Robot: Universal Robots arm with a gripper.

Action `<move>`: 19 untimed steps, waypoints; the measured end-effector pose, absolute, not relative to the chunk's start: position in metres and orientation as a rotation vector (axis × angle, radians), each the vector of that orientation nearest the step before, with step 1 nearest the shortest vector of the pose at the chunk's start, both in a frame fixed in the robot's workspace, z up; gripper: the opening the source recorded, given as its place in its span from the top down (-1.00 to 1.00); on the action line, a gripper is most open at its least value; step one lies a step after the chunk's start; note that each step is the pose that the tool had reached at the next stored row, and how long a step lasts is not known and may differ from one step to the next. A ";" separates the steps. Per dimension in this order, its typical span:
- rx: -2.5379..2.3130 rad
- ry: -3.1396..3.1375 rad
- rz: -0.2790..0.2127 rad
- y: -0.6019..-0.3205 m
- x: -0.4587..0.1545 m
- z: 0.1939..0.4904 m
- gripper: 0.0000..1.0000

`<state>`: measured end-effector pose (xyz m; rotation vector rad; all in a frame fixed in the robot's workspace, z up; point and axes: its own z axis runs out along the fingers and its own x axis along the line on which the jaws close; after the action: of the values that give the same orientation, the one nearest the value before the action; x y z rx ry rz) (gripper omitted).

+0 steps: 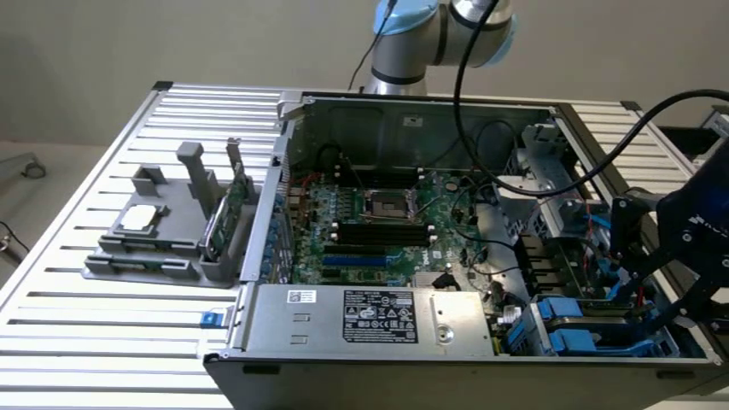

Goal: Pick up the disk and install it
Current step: 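Insert the second disk wire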

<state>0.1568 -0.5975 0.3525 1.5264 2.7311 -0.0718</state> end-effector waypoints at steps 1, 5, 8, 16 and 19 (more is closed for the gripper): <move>1.542 2.725 -0.067 -0.597 0.157 0.352 0.25; 1.607 2.697 -0.047 -0.597 0.157 0.347 0.25; 1.653 2.676 -0.032 -0.597 0.157 0.344 0.25; 1.696 2.656 -0.020 -0.599 0.161 0.342 0.25; 1.705 2.653 -0.013 -0.599 0.163 0.341 0.25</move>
<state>0.1628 -0.5994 0.3413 1.7052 2.6531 -0.0134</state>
